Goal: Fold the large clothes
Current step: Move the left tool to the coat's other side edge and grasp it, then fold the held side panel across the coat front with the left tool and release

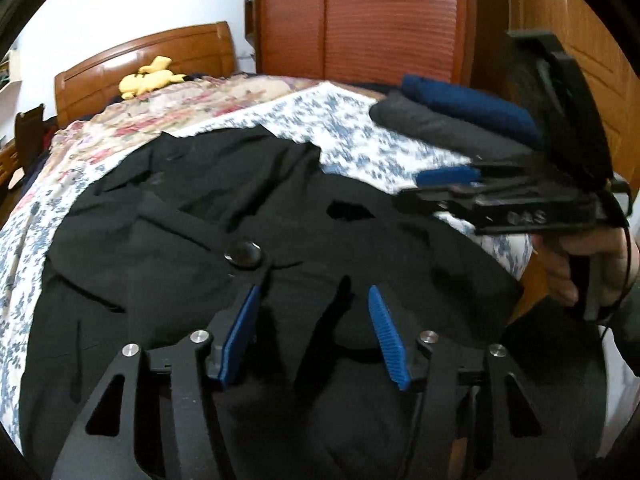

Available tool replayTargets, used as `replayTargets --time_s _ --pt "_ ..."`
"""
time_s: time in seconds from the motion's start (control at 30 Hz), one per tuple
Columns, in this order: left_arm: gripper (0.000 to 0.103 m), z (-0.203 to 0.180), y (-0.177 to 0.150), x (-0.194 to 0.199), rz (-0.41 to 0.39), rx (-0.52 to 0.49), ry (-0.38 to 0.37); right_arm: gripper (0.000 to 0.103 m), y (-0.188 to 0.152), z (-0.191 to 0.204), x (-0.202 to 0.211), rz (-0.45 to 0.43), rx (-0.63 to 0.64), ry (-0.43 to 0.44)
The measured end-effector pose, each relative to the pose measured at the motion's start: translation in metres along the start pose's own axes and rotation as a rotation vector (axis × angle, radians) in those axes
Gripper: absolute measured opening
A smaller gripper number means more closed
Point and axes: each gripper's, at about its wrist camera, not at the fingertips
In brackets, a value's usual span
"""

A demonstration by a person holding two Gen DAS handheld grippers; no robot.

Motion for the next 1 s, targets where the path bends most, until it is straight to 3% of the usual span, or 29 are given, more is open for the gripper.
replayTargets --time_s 0.27,0.4,0.53,0.7,1.0 --pt "0.053 -0.001 -0.003 -0.02 0.049 -0.032 0.044 0.054 -0.007 -0.009 -0.02 -0.021 -0.037 0.003" --pt "0.028 -0.001 -0.003 -0.023 0.064 -0.042 0.042 0.054 -0.006 -0.007 -0.015 -0.019 -0.034 -0.012" --pt "0.012 0.003 0.0 -0.01 0.046 -0.051 0.04 0.054 0.002 -0.005 -0.009 -0.053 -0.029 -0.002" --pt "0.01 0.028 0.012 0.028 -0.033 0.015 0.056 0.054 0.009 -0.002 -0.009 -0.056 -0.027 0.006" --pt "0.01 0.092 0.021 0.083 -0.142 0.099 0.213 0.054 0.022 0.019 -0.025 -0.046 0.035 -0.001"
Point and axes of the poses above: each gripper's, at about its wrist camera, not at the fingertips, and x roughly against the way its jaws point, z to its left, y to its top, and after that the axes turned 7 degrees about x, right-handed
